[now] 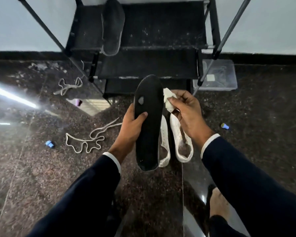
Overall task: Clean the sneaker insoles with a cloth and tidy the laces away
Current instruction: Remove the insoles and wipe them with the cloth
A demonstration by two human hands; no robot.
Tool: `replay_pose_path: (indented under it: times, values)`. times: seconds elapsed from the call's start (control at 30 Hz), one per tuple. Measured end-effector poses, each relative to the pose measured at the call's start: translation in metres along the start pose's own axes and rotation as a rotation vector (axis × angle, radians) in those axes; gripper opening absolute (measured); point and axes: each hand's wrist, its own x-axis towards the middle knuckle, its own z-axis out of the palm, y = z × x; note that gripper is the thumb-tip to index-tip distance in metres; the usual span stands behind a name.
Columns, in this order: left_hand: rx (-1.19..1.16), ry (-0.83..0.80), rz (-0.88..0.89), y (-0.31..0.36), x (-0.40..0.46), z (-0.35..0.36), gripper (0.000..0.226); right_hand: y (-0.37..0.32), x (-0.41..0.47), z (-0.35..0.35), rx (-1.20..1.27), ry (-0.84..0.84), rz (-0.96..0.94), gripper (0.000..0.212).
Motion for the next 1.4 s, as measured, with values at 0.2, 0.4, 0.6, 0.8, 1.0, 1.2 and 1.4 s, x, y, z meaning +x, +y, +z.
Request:
replay_pose_path:
  times: [0.2, 0.4, 0.6, 0.8, 1.0, 1.2, 1.4]
  values:
    - [0.007, -0.100, 0.074, 0.034, -0.028, 0.027, 0.033, -0.050, -0.045, 0.011, -0.069, 0.032, -0.137, 0.016]
    - [-0.028, -0.160, 0.187, 0.069, -0.128, 0.024, 0.042, -0.103, -0.143, 0.007, -0.173, 0.002, -0.282, 0.011]
    - [0.002, -0.240, 0.230, 0.060, -0.195, 0.006, 0.042, -0.107, -0.208, 0.006, -0.296, 0.009, -0.396, 0.014]
    - [-0.004, -0.242, 0.147, 0.029, -0.194, -0.012, 0.040, -0.085, -0.203, 0.012, -0.434, -0.007, -0.461, 0.027]
    - [-0.050, -0.201, 0.134, 0.032, -0.156, -0.013, 0.039, -0.073, -0.163, 0.011, -0.575, -0.016, -0.467, 0.030]
    - [-0.053, -0.231, 0.130, 0.030, -0.149, -0.015, 0.043, -0.076, -0.159, 0.015, -0.868, -0.114, -0.722, 0.017]
    - [-0.031, -0.379, 0.179, 0.034, -0.163, -0.003, 0.079, -0.077, -0.160, 0.010, -1.044, 0.059, -0.841, 0.027]
